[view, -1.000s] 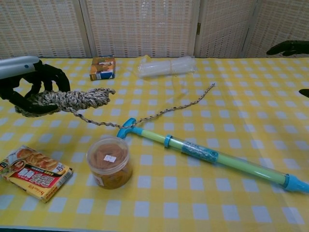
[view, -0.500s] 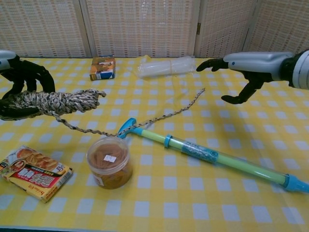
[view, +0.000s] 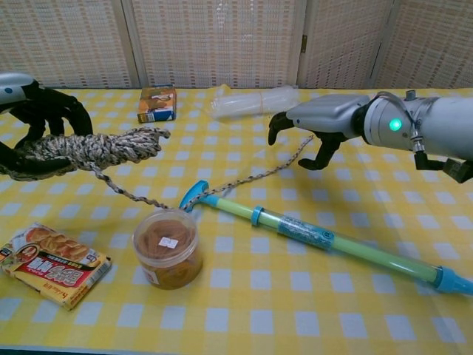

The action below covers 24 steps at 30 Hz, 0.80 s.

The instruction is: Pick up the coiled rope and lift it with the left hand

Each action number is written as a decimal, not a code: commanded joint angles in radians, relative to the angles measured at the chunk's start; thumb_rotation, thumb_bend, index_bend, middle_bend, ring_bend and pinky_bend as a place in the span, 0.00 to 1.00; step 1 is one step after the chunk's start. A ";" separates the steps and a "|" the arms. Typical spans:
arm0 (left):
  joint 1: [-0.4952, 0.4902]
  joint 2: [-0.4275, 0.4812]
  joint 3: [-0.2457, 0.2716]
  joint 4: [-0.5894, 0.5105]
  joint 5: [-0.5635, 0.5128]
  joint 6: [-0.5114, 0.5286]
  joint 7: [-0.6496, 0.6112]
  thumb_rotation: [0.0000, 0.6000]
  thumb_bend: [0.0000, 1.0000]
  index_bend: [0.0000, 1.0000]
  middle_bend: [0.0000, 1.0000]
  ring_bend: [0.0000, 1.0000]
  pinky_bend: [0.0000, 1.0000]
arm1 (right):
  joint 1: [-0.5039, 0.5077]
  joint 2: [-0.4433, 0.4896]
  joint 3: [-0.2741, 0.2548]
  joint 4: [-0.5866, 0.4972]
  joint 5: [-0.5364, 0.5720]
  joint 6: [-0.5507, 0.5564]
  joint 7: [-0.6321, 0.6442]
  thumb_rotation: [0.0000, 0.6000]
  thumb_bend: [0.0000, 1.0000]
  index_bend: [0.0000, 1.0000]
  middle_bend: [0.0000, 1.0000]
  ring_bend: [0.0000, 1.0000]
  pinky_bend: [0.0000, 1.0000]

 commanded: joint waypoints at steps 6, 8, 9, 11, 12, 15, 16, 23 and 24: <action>0.008 -0.001 -0.003 -0.005 -0.013 -0.003 -0.004 1.00 0.70 0.62 0.63 0.65 0.74 | 0.092 -0.116 -0.011 0.186 0.077 -0.055 -0.048 1.00 0.49 0.28 0.12 0.11 0.00; 0.011 -0.002 -0.004 -0.005 -0.015 -0.002 -0.007 1.00 0.70 0.62 0.63 0.65 0.74 | 0.106 -0.138 -0.013 0.220 0.086 -0.063 -0.049 1.00 0.49 0.29 0.13 0.11 0.00; 0.012 -0.003 -0.004 -0.004 -0.017 -0.001 -0.011 1.00 0.70 0.62 0.63 0.65 0.74 | 0.112 -0.152 -0.012 0.241 0.092 -0.068 -0.046 1.00 0.49 0.29 0.13 0.11 0.00; 0.015 -0.006 -0.005 -0.003 -0.019 0.000 -0.017 1.00 0.70 0.62 0.63 0.65 0.74 | 0.121 -0.174 -0.013 0.273 0.102 -0.072 -0.045 1.00 0.49 0.29 0.13 0.11 0.00; 0.015 -0.006 -0.004 -0.001 -0.019 -0.001 -0.019 1.00 0.70 0.62 0.63 0.65 0.74 | 0.126 -0.189 -0.015 0.295 0.107 -0.070 -0.047 1.00 0.48 0.30 0.13 0.11 0.00; 0.018 -0.007 -0.004 0.001 -0.018 -0.002 -0.022 1.00 0.70 0.62 0.63 0.65 0.74 | 0.133 -0.220 -0.010 0.333 0.122 -0.070 -0.036 1.00 0.45 0.31 0.14 0.11 0.00; 0.018 -0.007 -0.004 0.002 -0.018 -0.002 -0.023 1.00 0.70 0.62 0.63 0.65 0.74 | 0.134 -0.229 -0.009 0.345 0.124 -0.068 -0.033 1.00 0.44 0.31 0.14 0.11 0.00; 0.021 -0.011 -0.004 0.008 -0.016 -0.003 -0.036 1.00 0.70 0.62 0.63 0.65 0.74 | 0.136 -0.270 -0.008 0.407 0.121 -0.054 -0.019 1.00 0.44 0.36 0.16 0.11 0.00; 0.022 -0.013 -0.003 0.010 -0.015 -0.003 -0.038 1.00 0.70 0.62 0.63 0.65 0.74 | 0.135 -0.274 -0.008 0.413 0.119 -0.050 -0.016 1.00 0.44 0.37 0.17 0.11 0.00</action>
